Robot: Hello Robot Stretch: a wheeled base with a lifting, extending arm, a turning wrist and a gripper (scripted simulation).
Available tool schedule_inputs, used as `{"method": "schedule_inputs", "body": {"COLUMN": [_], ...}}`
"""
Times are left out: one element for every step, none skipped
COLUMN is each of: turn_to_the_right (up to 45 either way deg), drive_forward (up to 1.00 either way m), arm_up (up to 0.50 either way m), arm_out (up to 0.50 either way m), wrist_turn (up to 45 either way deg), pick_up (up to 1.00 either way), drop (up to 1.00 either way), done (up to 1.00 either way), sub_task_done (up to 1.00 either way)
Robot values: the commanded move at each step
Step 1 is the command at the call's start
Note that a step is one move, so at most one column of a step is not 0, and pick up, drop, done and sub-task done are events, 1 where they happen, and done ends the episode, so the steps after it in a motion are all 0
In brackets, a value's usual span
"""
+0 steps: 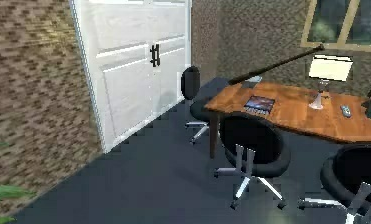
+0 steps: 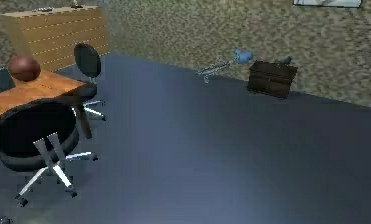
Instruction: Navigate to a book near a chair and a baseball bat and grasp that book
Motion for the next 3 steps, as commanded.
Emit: {"method": "schedule_inputs", "body": {"turn_to_the_right": [-15.0, 0.0, 6.0], "drive_forward": [0.00, 0.80, 0.00], "arm_up": [0.00, 0.00, 0.00], "arm_out": [0.00, 0.00, 0.00], "wrist_turn": [0.0, 0.0, 0.0], "pick_up": [0.00, 0.00, 0.00], "drop": [0.00, 0.00, 0.00], "done": [0.00, 0.00, 0.00], "sub_task_done": [0.00, 0.00, 0.00]}}
